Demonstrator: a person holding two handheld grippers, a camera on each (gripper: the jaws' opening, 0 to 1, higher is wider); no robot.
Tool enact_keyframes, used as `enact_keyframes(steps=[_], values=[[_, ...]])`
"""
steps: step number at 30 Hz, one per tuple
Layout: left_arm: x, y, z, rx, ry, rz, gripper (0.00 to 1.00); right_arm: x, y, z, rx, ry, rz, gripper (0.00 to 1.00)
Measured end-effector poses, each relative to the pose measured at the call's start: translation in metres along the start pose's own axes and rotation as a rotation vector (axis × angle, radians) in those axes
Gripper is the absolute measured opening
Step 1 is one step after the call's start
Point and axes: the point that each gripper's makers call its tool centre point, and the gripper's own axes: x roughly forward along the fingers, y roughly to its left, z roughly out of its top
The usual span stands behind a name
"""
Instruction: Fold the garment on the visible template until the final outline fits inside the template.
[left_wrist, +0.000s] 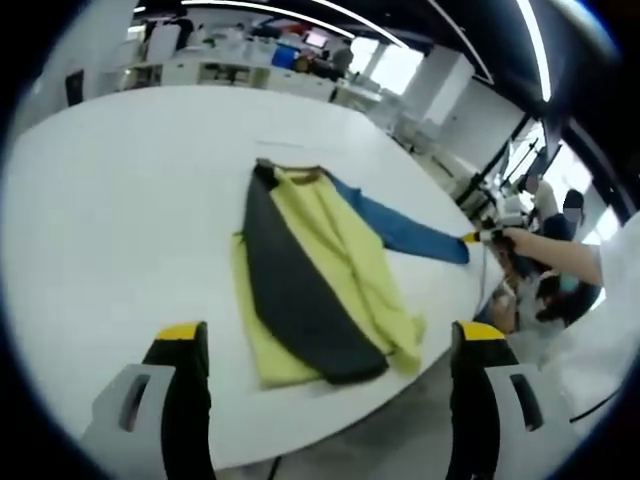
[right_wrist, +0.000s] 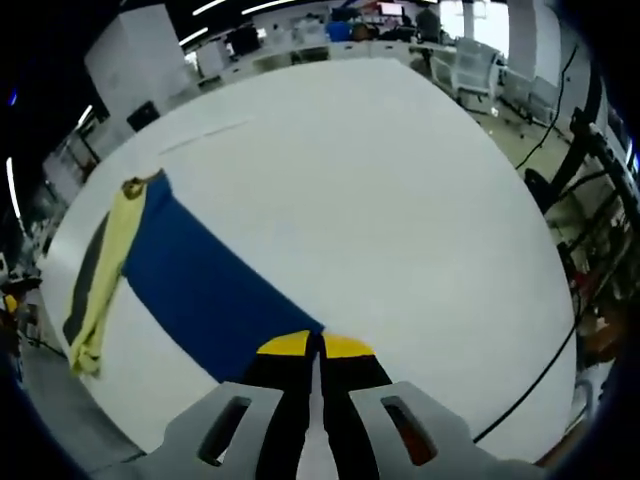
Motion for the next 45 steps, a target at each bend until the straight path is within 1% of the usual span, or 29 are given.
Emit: enact_keyframes(steps=[4, 14, 20, 24, 27, 30, 33, 38, 45], values=[[0.004, 0.001, 0.003, 0.001, 0.003, -0.002, 0.97, 0.002, -0.003, 0.003, -0.002, 0.005, -0.004, 0.03], [0.018, 0.0, 0.007, 0.006, 0.023, -0.009, 0.97, 0.017, -0.017, 0.011, -0.018, 0.028, -0.011, 0.03], [0.024, 0.0, 0.01, 0.011, 0.033, -0.011, 0.97, 0.025, -0.026, 0.019, -0.024, 0.025, -0.013, 0.03], [0.028, 0.001, 0.012, 0.015, 0.043, -0.01, 0.97, 0.028, -0.033, 0.02, -0.022, 0.027, -0.025, 0.03], [0.03, 0.0, 0.015, 0.016, 0.044, -0.013, 0.97, 0.028, -0.038, 0.015, -0.017, 0.044, -0.04, 0.03], [0.033, 0.0, 0.017, 0.019, 0.047, -0.015, 0.97, 0.024, -0.042, 0.012, -0.006, 0.041, -0.044, 0.03], [0.035, -0.001, 0.019, 0.021, 0.048, -0.018, 0.97, 0.022, -0.05, 0.01, 0.001, 0.046, -0.056, 0.03], [0.038, -0.003, 0.022, 0.026, 0.049, -0.025, 0.97, 0.019, -0.062, 0.013, 0.011, 0.044, -0.074, 0.03], [0.038, -0.002, 0.021, 0.028, 0.055, -0.025, 0.97, 0.02, -0.07, 0.016, 0.005, 0.05, -0.092, 0.03]])
